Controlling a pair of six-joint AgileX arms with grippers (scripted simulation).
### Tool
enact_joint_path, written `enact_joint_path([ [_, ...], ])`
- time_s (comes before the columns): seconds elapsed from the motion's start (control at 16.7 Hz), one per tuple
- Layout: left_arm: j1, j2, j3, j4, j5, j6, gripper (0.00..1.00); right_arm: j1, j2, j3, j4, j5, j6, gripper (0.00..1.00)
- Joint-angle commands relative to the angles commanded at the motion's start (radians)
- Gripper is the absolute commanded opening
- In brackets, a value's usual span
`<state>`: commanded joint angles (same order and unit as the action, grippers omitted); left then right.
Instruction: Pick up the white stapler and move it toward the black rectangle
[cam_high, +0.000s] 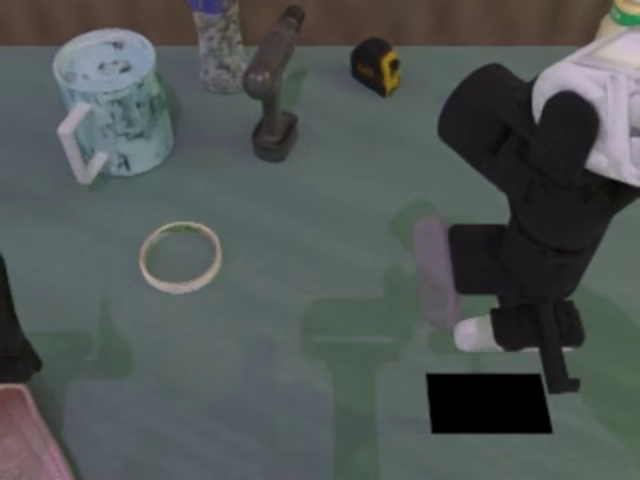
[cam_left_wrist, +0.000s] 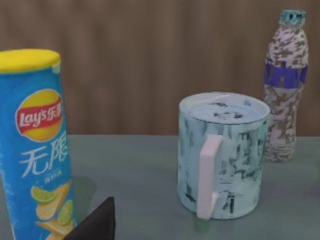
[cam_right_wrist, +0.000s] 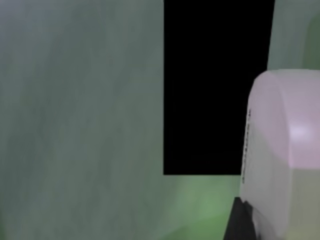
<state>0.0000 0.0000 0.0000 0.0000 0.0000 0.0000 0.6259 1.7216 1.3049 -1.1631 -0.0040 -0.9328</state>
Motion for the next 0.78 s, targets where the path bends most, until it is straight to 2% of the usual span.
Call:
enact_joint_path([
  [0.18,0.0,0.0,0.0,0.0,0.0,0.0,1.0,0.004,0.023,-0.05,0.07,0.0,-0.002,0.0],
  [0.54,0.0,0.0,0.0,0.0,0.0,0.0,1.0,0.004,0.111,-0.231,0.357,0.0,0.004,0.0],
  [0.78,0.0,0.0,0.0,0.0,0.0,0.0,1.0,0.006,0.127,-0.263,0.396,0.001,0.003,0.0],
])
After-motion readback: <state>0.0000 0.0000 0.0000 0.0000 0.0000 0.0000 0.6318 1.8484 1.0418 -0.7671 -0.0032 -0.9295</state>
